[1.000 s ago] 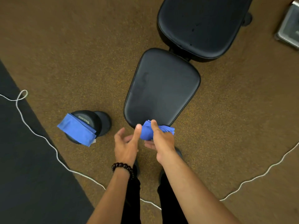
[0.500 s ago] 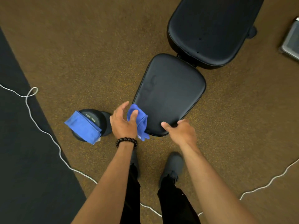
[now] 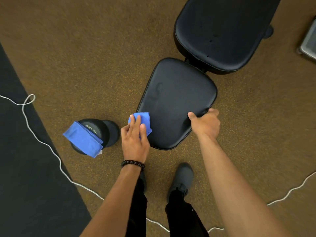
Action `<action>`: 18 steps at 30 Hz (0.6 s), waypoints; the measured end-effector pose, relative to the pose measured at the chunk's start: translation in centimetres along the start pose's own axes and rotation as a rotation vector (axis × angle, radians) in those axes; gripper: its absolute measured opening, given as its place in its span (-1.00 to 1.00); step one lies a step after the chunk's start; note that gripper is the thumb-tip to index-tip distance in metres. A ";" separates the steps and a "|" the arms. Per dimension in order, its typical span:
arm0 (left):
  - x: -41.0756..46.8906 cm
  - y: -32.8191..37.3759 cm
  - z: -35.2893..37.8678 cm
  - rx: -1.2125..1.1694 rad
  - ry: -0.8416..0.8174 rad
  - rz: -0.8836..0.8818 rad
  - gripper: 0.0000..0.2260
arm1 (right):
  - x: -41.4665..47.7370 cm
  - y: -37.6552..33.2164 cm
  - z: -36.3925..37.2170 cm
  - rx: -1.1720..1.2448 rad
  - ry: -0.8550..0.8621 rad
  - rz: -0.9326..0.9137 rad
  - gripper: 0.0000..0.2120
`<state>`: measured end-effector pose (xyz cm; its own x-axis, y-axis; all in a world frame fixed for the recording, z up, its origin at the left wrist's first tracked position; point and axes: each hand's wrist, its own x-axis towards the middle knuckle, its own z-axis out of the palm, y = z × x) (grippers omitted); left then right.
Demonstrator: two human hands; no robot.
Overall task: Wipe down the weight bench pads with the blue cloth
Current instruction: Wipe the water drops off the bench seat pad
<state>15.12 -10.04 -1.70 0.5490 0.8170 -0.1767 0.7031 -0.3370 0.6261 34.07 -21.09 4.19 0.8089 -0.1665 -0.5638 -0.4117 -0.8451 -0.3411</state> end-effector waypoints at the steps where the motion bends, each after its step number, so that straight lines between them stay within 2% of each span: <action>1: 0.1 -0.3 -1.0 -0.031 -0.043 0.007 -0.61 | 0.6 -0.4 -0.2 -0.002 -0.013 0.011 -0.30; 4: 1.1 -1.6 -3.0 -0.021 -0.045 0.066 -0.54 | 1.2 -0.7 -0.5 -0.011 -0.022 0.013 -0.30; 6: 2.4 -1.7 -2.7 0.029 -0.038 0.011 -0.47 | 1.3 -0.6 -0.3 -0.017 -0.006 0.010 -0.31; 9: 3.7 -0.1 -0.9 -0.053 -0.190 -0.328 -0.44 | 1.5 -0.9 0.1 -0.009 0.000 0.021 -0.31; 11: 4.0 0.8 0.1 -0.153 -0.193 -0.428 -0.46 | 1.7 -1.0 0.1 -0.001 -0.001 0.037 -0.30; 14: 5.2 2.0 1.3 -0.105 -0.125 -0.403 -0.41 | 1.9 -1.0 0.1 0.001 -0.005 0.042 -0.32; 18: 10.1 5.6 2.5 0.051 -0.134 -0.296 -0.31 | 1.8 -0.7 0.7 0.014 0.014 0.031 -0.31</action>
<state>25.69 -4.85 -1.85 0.3693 0.8151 -0.4463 0.8611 -0.1196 0.4942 35.55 -20.43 2.87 0.8016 -0.1992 -0.5637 -0.4421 -0.8323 -0.3345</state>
